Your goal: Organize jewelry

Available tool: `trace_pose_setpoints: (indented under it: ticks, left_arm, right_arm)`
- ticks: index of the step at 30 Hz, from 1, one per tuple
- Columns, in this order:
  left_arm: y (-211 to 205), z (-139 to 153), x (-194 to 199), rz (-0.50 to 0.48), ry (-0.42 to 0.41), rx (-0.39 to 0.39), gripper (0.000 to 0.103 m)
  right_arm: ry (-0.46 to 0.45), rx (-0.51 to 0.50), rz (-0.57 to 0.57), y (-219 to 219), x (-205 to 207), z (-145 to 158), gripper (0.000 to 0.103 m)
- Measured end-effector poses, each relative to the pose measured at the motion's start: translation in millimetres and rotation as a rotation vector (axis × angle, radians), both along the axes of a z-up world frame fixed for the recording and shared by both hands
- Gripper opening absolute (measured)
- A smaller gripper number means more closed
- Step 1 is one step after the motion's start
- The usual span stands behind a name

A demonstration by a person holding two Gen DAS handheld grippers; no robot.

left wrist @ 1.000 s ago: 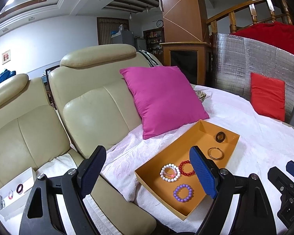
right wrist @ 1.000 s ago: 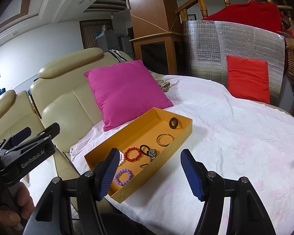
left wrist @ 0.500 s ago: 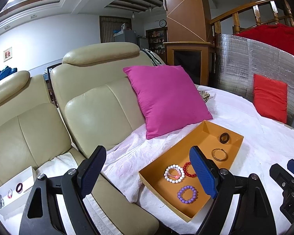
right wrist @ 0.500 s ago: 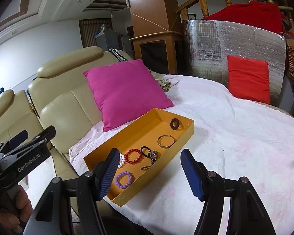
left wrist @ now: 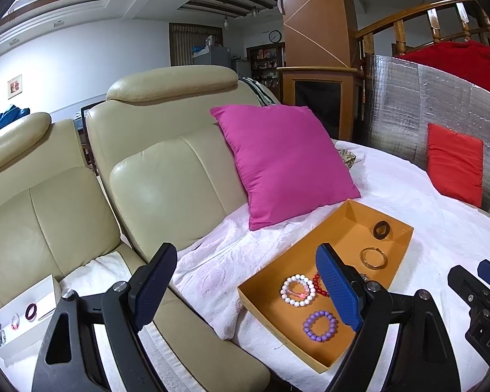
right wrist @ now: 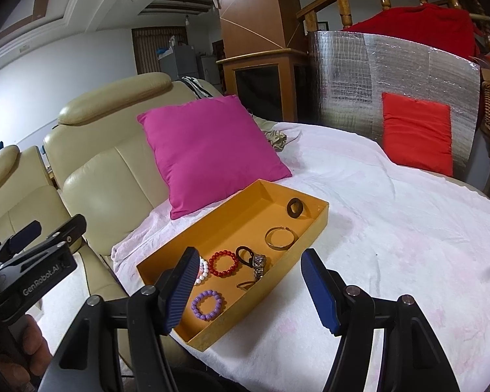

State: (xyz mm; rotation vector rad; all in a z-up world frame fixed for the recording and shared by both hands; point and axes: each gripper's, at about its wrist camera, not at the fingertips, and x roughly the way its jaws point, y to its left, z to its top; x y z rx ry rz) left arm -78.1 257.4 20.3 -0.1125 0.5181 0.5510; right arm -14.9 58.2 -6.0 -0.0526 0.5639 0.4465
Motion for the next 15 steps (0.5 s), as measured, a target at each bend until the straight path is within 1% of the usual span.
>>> trace_pose_setpoints:
  ticks: [9, 15]
  left_arm:
    - [2.3, -4.7, 7.0, 0.011, 0.017, 0.007, 0.087]
    - [-5.1, -6.0, 12.8, 0.017, 0.032, 0.030, 0.087]
  right_arm:
    - [0.000, -0.007, 0.013, 12.8, 12.5, -3.7, 0.068]
    - [0.017, 0.026, 0.004, 4.9, 22.1, -7.3, 0.068]
